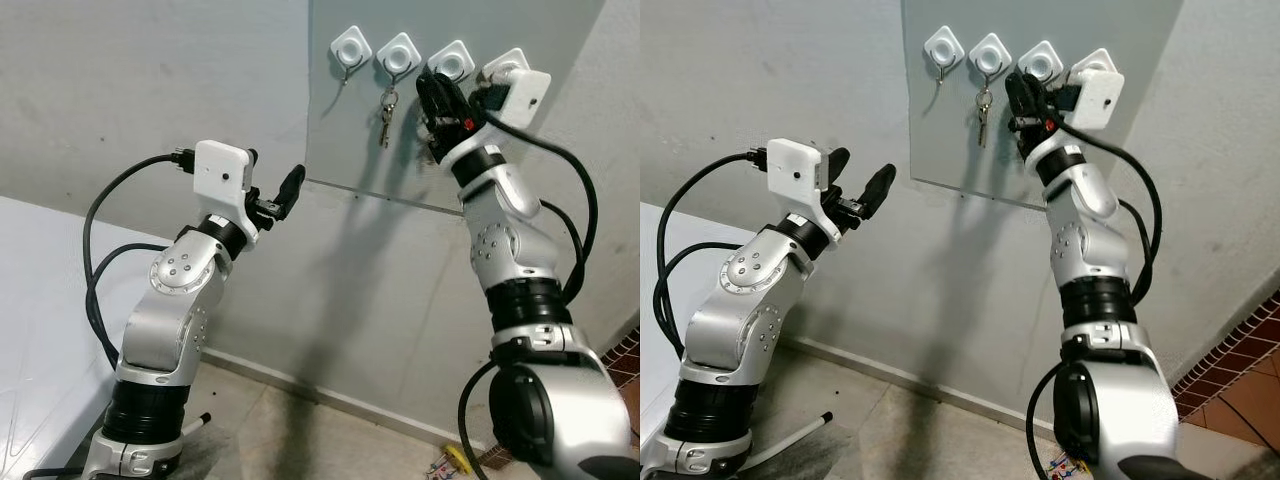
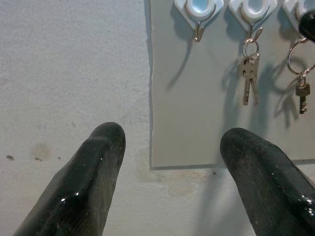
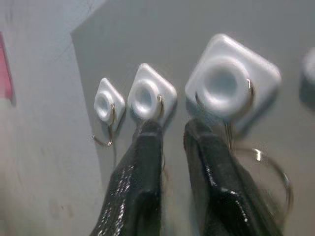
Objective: Hang keys on a hook
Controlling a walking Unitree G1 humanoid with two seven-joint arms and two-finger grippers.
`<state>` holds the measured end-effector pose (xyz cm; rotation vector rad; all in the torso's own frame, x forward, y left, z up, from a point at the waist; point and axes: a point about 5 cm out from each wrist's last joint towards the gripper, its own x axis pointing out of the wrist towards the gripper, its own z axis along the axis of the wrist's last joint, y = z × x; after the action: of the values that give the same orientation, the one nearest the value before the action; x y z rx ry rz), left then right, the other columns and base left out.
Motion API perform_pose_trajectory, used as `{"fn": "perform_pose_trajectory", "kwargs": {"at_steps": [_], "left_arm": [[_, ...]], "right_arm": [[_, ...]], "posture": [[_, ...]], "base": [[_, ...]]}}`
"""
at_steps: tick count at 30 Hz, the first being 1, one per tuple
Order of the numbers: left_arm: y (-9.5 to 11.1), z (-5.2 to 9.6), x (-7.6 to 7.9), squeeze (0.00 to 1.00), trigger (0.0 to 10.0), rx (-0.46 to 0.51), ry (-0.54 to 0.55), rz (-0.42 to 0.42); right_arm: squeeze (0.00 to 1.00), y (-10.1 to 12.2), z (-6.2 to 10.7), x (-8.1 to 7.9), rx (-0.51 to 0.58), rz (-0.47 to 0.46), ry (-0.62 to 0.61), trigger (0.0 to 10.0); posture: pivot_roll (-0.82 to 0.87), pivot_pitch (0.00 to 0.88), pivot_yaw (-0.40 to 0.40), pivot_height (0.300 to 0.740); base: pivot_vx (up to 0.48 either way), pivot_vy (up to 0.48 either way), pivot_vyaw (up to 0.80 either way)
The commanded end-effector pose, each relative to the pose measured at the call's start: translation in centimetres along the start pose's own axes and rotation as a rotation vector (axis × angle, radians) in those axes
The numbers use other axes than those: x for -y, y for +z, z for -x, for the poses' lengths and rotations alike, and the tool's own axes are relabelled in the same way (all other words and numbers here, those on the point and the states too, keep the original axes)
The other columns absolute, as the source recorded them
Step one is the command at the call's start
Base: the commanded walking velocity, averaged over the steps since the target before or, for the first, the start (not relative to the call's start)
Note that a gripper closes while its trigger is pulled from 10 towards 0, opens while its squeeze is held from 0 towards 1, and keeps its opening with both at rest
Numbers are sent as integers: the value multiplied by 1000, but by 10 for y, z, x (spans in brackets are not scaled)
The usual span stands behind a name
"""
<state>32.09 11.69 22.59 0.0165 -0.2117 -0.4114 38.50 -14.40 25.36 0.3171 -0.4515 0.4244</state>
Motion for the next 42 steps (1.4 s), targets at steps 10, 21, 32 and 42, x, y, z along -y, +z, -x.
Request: {"fn": "perform_pose_trajectory", "kwargs": {"at_steps": [10,21,32,42], "left_arm": [[4,3,-2,0,10000,22,24,-21],[-18,14,-7,0,10000,-32,99,-56],[-25,17,-10,0,10000,-38,130,-72],[-124,63,-25,0,10000,-334,254,-116]], "right_arm": [[0,20,2,-2,151,-2,21,10000],[0,-25,35,3,-51,77,29,10000],[0,-42,48,3,-112,75,23,10000],[0,-109,109,8,-377,101,-29,10000]], "posture": [[-60,0,-29,728],[-62,0,-32,728],[-61,0,-33,728],[-66,0,-24,728]], "base": [[0,0,0],[0,0,0],[0,0,0],[0,0,0]]}}
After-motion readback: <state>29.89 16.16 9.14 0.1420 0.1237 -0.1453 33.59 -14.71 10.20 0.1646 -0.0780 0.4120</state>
